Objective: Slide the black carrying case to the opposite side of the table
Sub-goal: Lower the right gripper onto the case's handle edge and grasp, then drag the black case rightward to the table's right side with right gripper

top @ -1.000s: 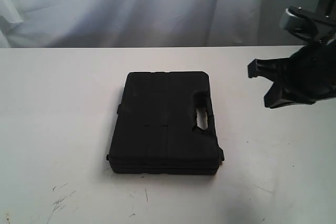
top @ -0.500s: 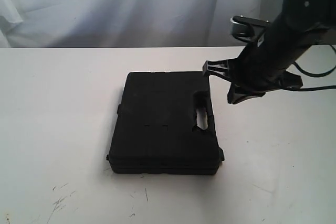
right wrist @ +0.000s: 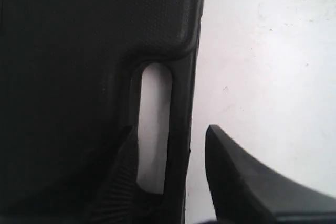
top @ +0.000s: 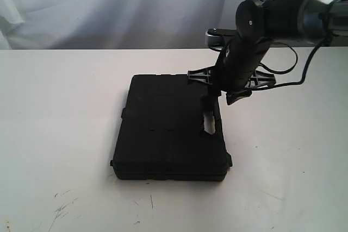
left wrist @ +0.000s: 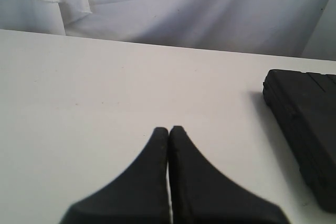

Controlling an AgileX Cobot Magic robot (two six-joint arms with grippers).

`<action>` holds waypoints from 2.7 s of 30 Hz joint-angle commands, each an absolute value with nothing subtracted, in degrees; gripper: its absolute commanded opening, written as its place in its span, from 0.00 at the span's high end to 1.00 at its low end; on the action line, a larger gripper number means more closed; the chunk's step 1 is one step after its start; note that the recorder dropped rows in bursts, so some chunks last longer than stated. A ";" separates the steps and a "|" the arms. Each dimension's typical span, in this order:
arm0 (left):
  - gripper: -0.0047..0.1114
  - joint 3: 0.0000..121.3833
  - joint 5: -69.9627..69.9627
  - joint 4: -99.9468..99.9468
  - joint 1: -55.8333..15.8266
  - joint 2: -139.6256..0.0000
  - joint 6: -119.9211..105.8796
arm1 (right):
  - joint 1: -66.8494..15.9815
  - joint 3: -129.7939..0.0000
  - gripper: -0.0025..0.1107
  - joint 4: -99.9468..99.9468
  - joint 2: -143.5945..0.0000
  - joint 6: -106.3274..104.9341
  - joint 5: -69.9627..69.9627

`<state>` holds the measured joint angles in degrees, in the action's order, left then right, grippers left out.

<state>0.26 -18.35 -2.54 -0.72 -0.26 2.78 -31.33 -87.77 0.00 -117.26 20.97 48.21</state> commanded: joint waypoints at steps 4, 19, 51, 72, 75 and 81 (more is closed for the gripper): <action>0.96 0.00 -17.74 -2.82 -0.68 0.00 2.75 | -31.37 -90.24 0.65 -2.62 -123.31 21.12 47.27; 0.96 0.00 -17.74 -2.82 -0.68 0.00 2.75 | -31.26 -90.34 0.96 -3.66 -125.59 21.21 46.92; 0.96 0.00 -17.74 -2.82 -0.68 0.00 2.75 | -16.59 -87.86 0.98 -14.43 -123.25 16.62 61.39; 0.96 0.00 -17.74 -2.82 -0.68 0.00 2.75 | -9.89 -85.53 0.98 -16.29 -123.25 12.58 57.04; 0.96 0.00 -17.74 -2.82 -0.68 0.00 2.75 | -9.57 -85.53 0.98 -17.46 -123.25 12.58 57.04; 0.96 0.00 -17.74 -2.82 -0.68 0.00 2.75 | -9.36 -85.53 0.98 -17.11 -123.25 13.35 56.91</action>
<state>0.26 -18.35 -2.54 -0.72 -0.26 2.78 -9.99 -86.12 -14.30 -123.40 13.38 57.32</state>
